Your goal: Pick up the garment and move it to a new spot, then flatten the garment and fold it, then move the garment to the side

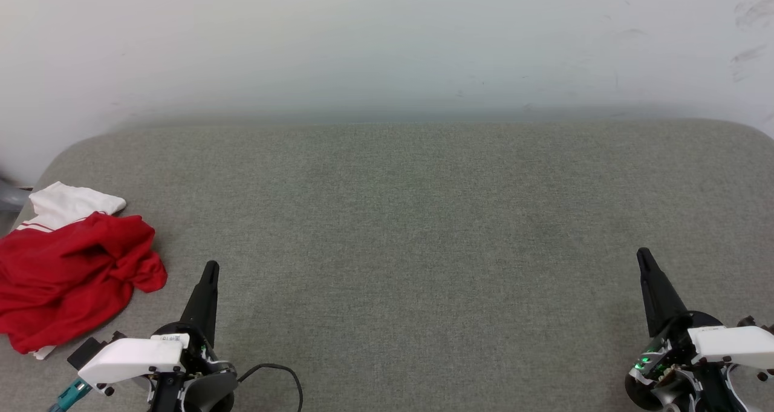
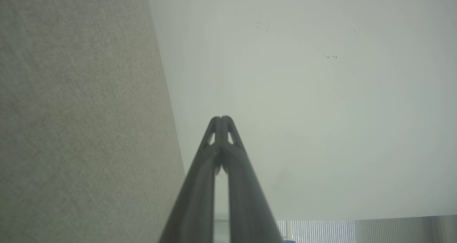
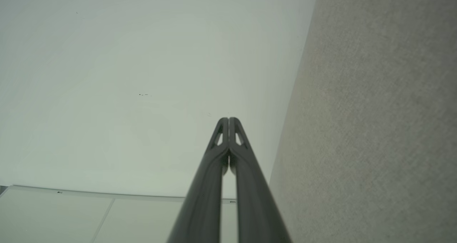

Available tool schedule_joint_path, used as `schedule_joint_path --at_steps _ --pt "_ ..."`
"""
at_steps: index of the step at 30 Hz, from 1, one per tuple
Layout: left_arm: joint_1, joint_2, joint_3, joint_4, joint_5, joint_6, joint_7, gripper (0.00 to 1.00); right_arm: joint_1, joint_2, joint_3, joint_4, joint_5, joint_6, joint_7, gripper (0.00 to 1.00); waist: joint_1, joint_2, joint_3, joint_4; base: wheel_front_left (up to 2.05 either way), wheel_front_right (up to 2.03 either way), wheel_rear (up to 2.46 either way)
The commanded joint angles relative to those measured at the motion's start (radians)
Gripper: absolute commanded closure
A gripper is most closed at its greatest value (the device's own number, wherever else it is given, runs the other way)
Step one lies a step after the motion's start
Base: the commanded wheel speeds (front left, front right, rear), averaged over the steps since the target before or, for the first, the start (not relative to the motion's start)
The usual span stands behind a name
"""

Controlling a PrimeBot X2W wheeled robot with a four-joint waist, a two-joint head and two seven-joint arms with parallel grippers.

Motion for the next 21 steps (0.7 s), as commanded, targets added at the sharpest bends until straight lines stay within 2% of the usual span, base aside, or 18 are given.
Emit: schedule_joint_path --at_steps 1,21 --pt "-0.006 -0.001 0.002 -0.002 0.001 -0.002 0.004 1.00 -0.012 0.004 0.001 0.001 0.000 0.000 0.000 1.00 0.0000 0.0000 0.000 0.000 0.00 0.00 0.00" --pt "-0.006 -0.001 0.002 -0.002 0.001 -0.002 0.004 1.00 -0.012 0.004 0.001 0.001 0.000 0.000 0.000 1.00 0.0000 0.0000 0.000 0.000 0.00 0.00 0.00"
